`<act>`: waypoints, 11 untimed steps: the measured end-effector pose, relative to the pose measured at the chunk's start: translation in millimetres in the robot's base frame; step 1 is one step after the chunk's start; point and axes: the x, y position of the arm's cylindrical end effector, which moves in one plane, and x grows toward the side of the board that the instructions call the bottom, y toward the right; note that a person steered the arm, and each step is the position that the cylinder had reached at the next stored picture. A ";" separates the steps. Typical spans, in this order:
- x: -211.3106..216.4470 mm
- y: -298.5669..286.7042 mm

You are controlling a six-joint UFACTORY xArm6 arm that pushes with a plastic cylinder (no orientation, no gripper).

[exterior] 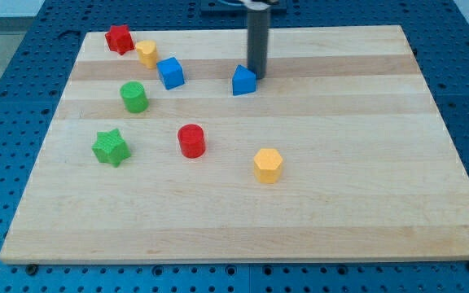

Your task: Nudge the blue triangle to up a bit

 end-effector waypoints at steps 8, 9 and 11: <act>74.5 -26.2; 74.5 -26.2; 82.1 -34.6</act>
